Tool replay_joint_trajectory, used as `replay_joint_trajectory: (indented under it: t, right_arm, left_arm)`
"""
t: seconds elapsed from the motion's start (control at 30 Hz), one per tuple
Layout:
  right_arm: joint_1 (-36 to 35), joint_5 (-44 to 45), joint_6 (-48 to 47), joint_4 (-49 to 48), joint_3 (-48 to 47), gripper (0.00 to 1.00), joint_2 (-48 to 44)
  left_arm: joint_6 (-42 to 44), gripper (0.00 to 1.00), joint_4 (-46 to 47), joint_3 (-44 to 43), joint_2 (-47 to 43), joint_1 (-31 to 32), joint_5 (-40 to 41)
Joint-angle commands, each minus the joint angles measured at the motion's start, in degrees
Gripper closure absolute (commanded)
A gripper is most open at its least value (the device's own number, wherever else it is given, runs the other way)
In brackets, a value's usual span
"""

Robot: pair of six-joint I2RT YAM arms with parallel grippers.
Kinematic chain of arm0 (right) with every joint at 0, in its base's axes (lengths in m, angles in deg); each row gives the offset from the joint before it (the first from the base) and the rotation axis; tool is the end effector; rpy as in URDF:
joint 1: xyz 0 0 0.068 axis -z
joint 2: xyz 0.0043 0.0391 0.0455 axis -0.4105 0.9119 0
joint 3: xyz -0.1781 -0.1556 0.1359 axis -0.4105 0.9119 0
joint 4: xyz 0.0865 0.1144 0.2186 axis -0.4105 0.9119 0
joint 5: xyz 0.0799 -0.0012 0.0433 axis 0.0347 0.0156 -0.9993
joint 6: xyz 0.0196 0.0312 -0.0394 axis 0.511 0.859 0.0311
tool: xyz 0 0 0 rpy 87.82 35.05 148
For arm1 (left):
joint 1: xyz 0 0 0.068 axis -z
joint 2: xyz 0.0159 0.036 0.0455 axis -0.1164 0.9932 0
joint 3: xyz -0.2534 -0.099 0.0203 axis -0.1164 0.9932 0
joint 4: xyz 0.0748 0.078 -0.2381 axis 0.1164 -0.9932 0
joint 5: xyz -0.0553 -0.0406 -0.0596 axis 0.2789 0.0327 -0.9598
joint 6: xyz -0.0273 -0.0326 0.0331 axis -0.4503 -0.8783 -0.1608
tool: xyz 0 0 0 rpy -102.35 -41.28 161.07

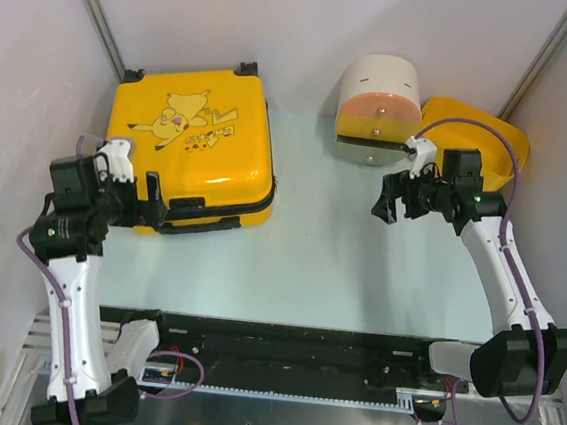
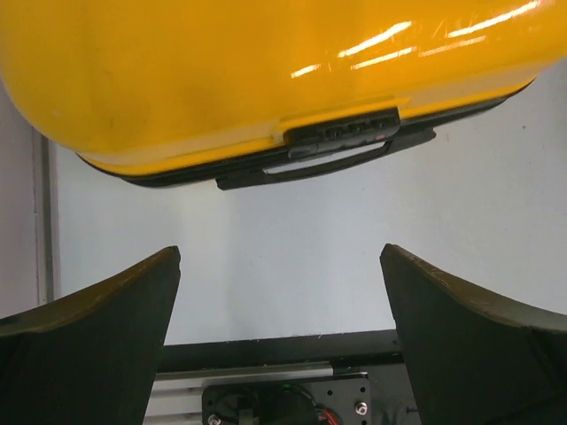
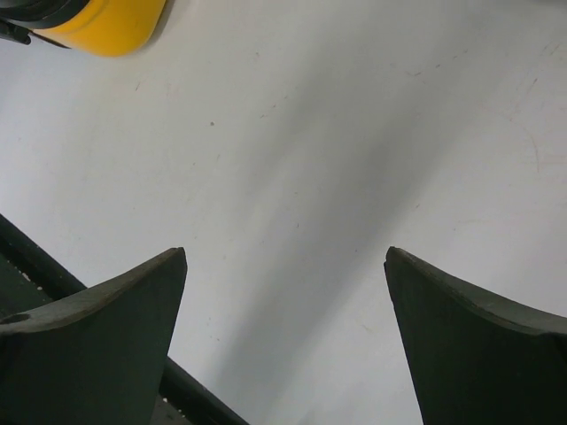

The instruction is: Open, take out, and arrange the luggage

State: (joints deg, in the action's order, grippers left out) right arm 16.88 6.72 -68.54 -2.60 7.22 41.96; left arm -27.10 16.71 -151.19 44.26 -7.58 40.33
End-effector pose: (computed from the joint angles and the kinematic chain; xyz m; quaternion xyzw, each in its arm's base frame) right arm 0.2611 0.0507 0.3398 -0.2463 0.8645 0.2086 0.3852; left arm 0.1303 0.0237 0.3911 0.0008 0.9007 -0.0353 0.4331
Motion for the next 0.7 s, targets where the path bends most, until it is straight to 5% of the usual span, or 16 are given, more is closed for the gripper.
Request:
replay_joint_trajectory:
  t: [0.0,0.23,0.33,0.67]
  right_arm:
    - [-2.8,2.3,-1.9,-4.8,-0.8,0.00,-1.8]
    - [-7.9,3.7,-3.2,-6.8,-0.9,0.00,0.2]
    - [-9.9,5.1,-4.2,-8.0,-0.9,0.00,0.9]
    - [-13.2,0.9,-1.4,-24.6,-1.2,0.00,0.3]
  left_arm:
    - [0.0,0.00,0.7,-7.5,7.7,-0.9,-3.6]
    - [0.7,0.00,0.6,-27.3,23.7,-8.1,-13.2]
    - [1.6,0.00,0.6,-32.0,29.1,-16.9,-21.3]
    - [6.7,0.00,0.6,-28.8,37.6,-29.7,-34.6]
